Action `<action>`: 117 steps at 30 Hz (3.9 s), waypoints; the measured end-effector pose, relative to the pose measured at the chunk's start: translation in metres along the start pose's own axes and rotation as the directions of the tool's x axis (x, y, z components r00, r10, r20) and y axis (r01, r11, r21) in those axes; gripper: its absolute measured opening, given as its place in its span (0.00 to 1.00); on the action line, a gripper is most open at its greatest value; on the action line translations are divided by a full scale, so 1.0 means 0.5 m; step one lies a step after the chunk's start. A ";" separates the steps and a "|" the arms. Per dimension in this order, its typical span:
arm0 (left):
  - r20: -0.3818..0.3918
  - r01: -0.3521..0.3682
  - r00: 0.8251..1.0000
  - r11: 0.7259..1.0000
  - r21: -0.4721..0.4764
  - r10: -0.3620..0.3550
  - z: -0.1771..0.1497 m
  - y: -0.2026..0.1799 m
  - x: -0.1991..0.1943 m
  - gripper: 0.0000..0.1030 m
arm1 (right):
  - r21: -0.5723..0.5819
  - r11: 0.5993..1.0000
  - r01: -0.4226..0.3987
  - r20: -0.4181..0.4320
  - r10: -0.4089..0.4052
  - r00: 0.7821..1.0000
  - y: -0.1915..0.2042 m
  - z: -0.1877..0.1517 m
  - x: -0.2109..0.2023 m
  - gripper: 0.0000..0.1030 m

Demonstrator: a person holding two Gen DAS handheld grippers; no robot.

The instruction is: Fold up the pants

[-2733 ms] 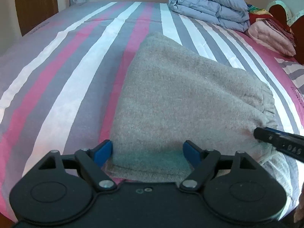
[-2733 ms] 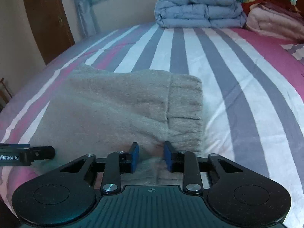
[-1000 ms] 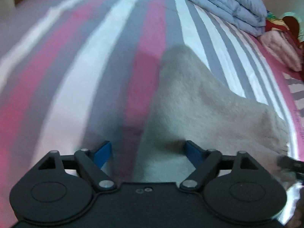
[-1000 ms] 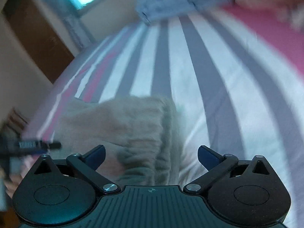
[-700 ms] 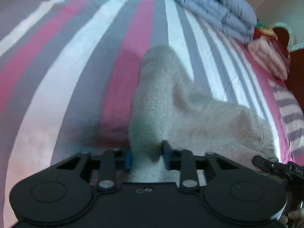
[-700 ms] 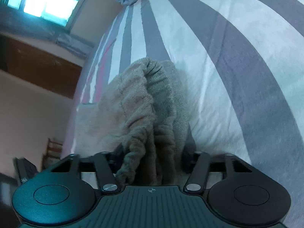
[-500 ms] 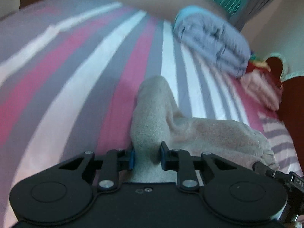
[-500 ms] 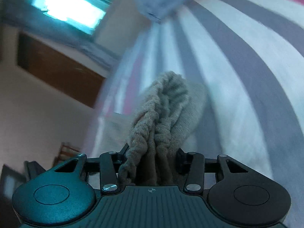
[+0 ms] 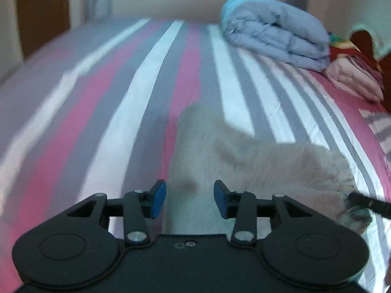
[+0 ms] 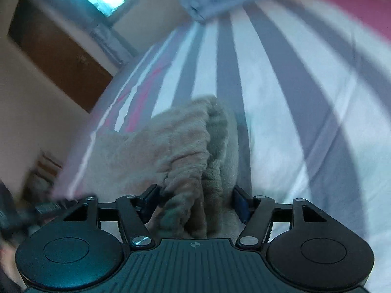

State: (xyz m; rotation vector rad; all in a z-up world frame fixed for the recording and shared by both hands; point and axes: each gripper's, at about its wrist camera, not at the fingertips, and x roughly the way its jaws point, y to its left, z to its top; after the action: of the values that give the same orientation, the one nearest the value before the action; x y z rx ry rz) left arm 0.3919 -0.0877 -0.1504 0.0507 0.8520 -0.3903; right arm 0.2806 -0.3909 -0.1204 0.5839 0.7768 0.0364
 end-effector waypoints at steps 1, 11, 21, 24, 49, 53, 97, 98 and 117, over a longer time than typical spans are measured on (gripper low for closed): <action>0.003 0.012 1.000 1.000 0.017 -0.012 0.014 -0.008 -0.002 0.32 | -0.065 0.997 0.045 0.057 -0.042 0.998 0.024 0.003 -0.021 0.61; -0.142 -0.029 0.989 0.998 0.057 0.036 0.098 -0.059 0.202 0.10 | -0.432 0.862 0.267 0.114 -0.241 0.964 0.205 -0.024 0.140 0.34; -0.082 0.015 0.997 0.997 0.079 -0.009 -0.006 -0.044 0.057 0.17 | -0.519 0.817 0.249 0.182 -0.179 0.967 0.173 -0.111 0.054 0.35; -0.099 0.002 0.995 0.994 0.106 0.009 -0.096 -0.047 0.029 0.17 | -0.555 0.800 0.229 0.139 -0.182 0.973 0.197 -0.147 0.035 0.36; 0.115 -0.152 0.982 0.988 0.027 0.148 -0.264 -0.112 -0.455 0.94 | -0.225 0.965 0.138 0.360 -0.050 0.931 0.313 -0.251 -0.399 1.00; 0.138 -0.151 0.980 0.987 0.061 0.142 -0.311 -0.146 -0.506 0.94 | -0.116 0.979 0.169 0.372 -0.115 0.921 0.322 -0.297 -0.478 1.00; 0.315 -0.155 0.940 0.987 0.044 0.133 -0.503 -0.156 -0.701 0.94 | -0.210 0.931 0.298 0.527 -0.149 0.837 0.413 -0.534 -0.664 1.00; 0.316 -0.156 0.939 0.987 0.043 0.135 -0.504 -0.158 -0.702 0.94 | -0.210 0.931 0.299 0.525 -0.151 0.838 0.411 -0.534 -0.664 1.00; 0.321 -0.154 0.938 0.987 0.050 0.130 -0.505 -0.162 -0.703 0.94 | -0.208 0.932 0.298 0.522 -0.152 0.839 0.410 -0.533 -0.661 1.00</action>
State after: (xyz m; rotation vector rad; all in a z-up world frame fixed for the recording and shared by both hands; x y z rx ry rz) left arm -0.0277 -0.0022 -0.0481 0.1155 0.5118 -0.2839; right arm -0.0994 -0.1690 0.0488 0.2036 0.3167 -0.2168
